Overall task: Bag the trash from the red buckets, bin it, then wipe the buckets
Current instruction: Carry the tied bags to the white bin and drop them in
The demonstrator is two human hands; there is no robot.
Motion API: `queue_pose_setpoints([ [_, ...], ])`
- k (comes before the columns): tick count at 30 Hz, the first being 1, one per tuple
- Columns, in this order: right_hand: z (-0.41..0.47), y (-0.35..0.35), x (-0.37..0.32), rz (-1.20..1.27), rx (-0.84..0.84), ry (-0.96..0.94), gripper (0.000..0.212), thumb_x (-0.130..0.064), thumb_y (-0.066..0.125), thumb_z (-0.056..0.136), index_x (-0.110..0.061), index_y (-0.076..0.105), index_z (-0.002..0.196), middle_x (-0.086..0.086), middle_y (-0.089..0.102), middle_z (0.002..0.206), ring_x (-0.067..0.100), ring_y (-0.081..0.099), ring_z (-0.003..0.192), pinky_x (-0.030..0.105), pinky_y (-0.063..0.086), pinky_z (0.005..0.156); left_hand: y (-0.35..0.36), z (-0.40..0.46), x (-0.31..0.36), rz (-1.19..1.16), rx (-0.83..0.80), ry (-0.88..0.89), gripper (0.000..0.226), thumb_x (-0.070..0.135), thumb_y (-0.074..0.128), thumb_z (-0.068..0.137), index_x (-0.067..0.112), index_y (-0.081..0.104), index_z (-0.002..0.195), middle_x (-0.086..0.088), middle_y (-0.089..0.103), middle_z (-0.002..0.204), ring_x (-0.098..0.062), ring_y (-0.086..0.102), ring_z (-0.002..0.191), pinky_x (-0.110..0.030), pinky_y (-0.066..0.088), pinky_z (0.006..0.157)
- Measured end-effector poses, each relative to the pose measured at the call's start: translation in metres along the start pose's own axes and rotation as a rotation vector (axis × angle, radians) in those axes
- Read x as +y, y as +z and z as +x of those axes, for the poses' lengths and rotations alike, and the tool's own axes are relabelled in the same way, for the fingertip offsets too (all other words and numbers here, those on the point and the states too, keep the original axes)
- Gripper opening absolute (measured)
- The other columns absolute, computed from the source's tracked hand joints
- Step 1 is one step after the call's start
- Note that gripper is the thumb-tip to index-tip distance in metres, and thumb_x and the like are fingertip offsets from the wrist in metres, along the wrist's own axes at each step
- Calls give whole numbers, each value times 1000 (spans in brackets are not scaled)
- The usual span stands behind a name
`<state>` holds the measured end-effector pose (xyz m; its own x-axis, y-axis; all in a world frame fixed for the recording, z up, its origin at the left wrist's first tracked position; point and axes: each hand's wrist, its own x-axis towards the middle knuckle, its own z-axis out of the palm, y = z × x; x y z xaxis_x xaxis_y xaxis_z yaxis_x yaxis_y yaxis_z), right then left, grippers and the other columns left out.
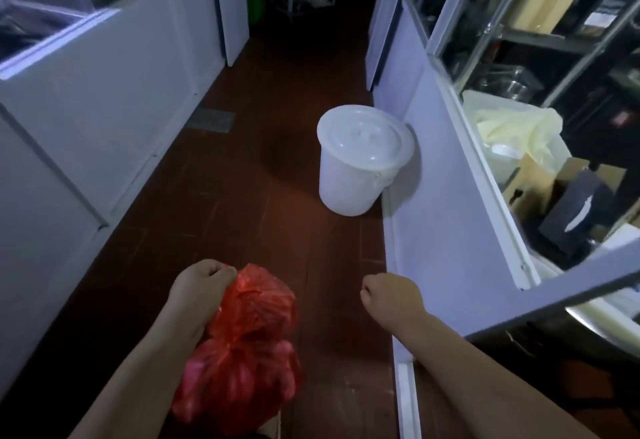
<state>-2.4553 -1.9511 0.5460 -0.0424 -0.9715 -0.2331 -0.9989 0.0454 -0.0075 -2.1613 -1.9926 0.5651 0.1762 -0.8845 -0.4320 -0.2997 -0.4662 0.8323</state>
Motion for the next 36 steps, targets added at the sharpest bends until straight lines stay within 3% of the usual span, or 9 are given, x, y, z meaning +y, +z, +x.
queue_pose_setpoints([
  [3,73,-26,12,7,25,34,25,-30,41,92,-17,63,94,3,66,92,23,62,85,32,46,69,18,61,50,41,-47,44,21,22,63,82,18,66,61,-5,64,58,-24,59,57,-38,50,59],
  [8,175,-56,38,46,17,89,23,-28,42,92,-16,62,90,2,65,87,23,61,78,27,39,59,52,148,120,142,-84,94,28,24,63,80,2,61,62,-15,60,61,-29,57,62,-44,49,67],
  [11,237,-63,62,46,-19,110,23,-27,41,93,-17,61,91,1,65,89,21,60,77,26,35,58,79,201,150,159,-54,71,26,21,62,85,7,61,63,-19,66,74,-33,61,73,-46,50,76],
  [14,307,-66,94,49,-49,105,23,-26,41,94,-15,61,92,3,65,92,23,61,82,26,35,59,111,261,177,142,-38,48,23,21,61,85,0,64,76,-23,66,83,-31,61,71,-41,51,70],
  [17,383,-71,128,26,-77,73,23,-24,41,94,-14,62,92,4,66,94,23,62,85,25,36,61,145,321,209,138,0,33,17,21,61,85,6,68,83,-18,67,87,-29,64,75,-40,51,69],
  [21,480,-76,170,-40,-147,32,23,-17,42,95,-13,64,99,5,67,102,23,64,93,26,42,65,189,391,249,129,26,-49,15,21,62,84,18,67,70,-14,68,84,-31,64,83,-44,52,84],
  [28,621,-68,206,-6,-310,19,25,-23,37,97,-16,60,103,9,64,104,29,60,96,30,40,71,238,491,271,183,62,-164,9,19,64,84,14,69,78,-9,69,79,-26,65,74,-36,51,75],
  [33,695,-22,208,-100,-368,7,26,-10,43,94,-15,61,112,6,64,114,25,61,103,29,48,81,272,563,265,248,22,-208,15,21,62,85,16,68,72,-8,69,76,-25,66,70,-39,54,71],
  [36,738,12,205,-89,-428,21,30,-2,44,89,-12,58,113,6,61,114,26,59,103,29,45,78,293,606,256,252,-2,-237,18,20,64,84,17,67,67,-7,69,70,-27,67,67,-40,54,68],
])
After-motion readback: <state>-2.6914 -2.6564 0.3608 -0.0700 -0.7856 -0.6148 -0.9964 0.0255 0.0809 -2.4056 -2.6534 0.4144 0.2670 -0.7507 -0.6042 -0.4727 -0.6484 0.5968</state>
